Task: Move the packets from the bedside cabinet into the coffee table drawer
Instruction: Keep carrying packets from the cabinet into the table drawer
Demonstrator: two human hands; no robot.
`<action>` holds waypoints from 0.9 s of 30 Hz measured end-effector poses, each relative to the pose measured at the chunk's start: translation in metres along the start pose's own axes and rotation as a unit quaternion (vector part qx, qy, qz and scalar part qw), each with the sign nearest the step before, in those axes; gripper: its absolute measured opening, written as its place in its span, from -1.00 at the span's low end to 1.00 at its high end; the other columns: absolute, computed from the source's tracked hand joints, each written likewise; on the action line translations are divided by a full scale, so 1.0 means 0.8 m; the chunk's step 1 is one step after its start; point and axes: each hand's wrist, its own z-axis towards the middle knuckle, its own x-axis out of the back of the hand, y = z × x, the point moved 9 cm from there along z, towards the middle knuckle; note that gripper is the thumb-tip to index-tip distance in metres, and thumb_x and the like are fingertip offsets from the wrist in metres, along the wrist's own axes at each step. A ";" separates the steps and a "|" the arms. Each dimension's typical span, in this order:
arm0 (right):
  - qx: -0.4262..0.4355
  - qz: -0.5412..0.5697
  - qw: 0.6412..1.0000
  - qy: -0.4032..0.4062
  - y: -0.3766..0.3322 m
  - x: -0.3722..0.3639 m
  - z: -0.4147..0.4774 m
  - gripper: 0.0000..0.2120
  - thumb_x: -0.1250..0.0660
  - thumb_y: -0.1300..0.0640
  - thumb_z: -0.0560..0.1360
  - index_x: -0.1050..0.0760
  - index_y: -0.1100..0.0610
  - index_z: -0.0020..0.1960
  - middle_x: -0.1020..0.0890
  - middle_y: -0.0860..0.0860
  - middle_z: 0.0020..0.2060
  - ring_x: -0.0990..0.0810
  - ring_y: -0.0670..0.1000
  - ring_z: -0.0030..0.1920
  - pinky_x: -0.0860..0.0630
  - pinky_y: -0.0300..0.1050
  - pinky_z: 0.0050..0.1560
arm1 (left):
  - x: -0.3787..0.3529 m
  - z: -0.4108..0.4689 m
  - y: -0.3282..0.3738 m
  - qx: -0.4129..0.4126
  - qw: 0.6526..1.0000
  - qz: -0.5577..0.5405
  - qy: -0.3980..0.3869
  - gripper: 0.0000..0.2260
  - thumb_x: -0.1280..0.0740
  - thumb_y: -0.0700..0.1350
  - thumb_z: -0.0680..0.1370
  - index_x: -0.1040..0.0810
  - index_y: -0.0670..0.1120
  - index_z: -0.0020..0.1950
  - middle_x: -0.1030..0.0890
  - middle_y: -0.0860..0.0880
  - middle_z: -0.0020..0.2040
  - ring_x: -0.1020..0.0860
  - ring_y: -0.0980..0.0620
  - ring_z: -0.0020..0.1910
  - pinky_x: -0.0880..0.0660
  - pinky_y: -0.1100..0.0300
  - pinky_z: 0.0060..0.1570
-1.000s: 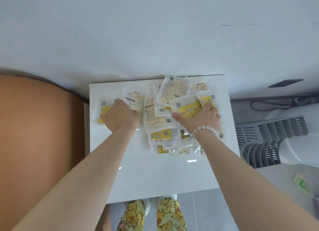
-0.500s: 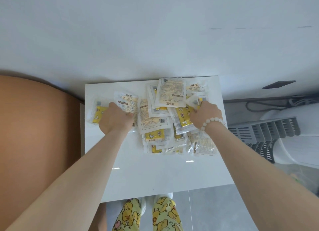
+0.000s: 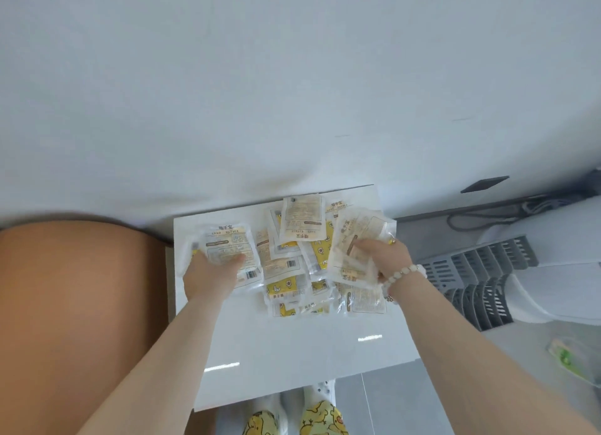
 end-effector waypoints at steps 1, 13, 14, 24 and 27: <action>-0.018 0.009 1.000 -0.013 0.001 0.001 -0.014 -0.77 -0.44 0.14 0.43 -0.49 0.19 0.02 -0.61 0.11 -0.14 -0.58 0.12 -0.12 -0.54 -0.02 -0.09 | 0.002 -0.011 0.012 -0.008 1.000 -0.010 -0.018 -0.58 -0.46 0.01 0.43 -0.50 -0.16 0.19 -0.59 -0.05 0.08 -0.54 -0.11 0.11 -0.41 0.17 -0.07; 0.021 0.081 0.993 -0.080 -0.072 0.043 -0.114 0.05 -0.61 -0.09 -0.13 -0.42 0.19 0.31 -0.61 0.10 0.12 -0.60 0.17 0.11 -0.55 0.18 0.11 | 0.055 -0.177 0.199 -0.153 0.970 -0.071 -0.175 -0.83 -0.48 -0.12 0.43 -0.59 -0.04 -0.01 -0.64 0.01 -0.06 -0.59 -0.01 -0.07 -0.49 0.16 -0.06; 0.031 0.084 0.992 -0.086 -0.083 0.046 -0.122 0.03 -0.61 -0.08 -0.12 -0.41 0.20 0.30 -0.60 0.12 0.12 -0.59 0.19 0.11 -0.54 0.19 0.12 | 0.058 -0.186 0.210 -0.160 0.968 -0.065 -0.182 -0.85 -0.49 -0.13 0.43 -0.60 -0.03 -0.04 -0.65 0.00 -0.05 -0.61 -0.02 -0.05 -0.52 0.12 -0.01; 0.111 0.099 0.989 -0.019 -0.166 0.103 -0.248 -0.32 -0.57 0.04 0.26 -0.41 0.25 0.28 -0.59 0.14 0.11 -0.60 0.18 0.08 -0.54 0.14 0.14 | 0.083 -0.275 0.310 -0.261 0.933 -0.063 -0.241 -0.80 -0.49 -0.10 0.42 -0.61 -0.06 0.02 -0.66 0.01 -0.03 -0.61 0.00 -0.01 -0.50 0.12 0.06; 0.117 0.102 0.988 0.009 -0.166 0.114 -0.273 -0.22 -0.58 0.00 0.20 -0.41 0.25 0.32 -0.58 0.15 0.15 -0.59 0.18 0.10 -0.54 0.13 0.14 | 0.084 -0.296 0.316 -0.287 0.920 -0.042 -0.262 -0.80 -0.49 -0.09 0.42 -0.62 -0.06 0.02 -0.65 0.01 -0.02 -0.61 0.00 0.00 -0.50 0.13 0.08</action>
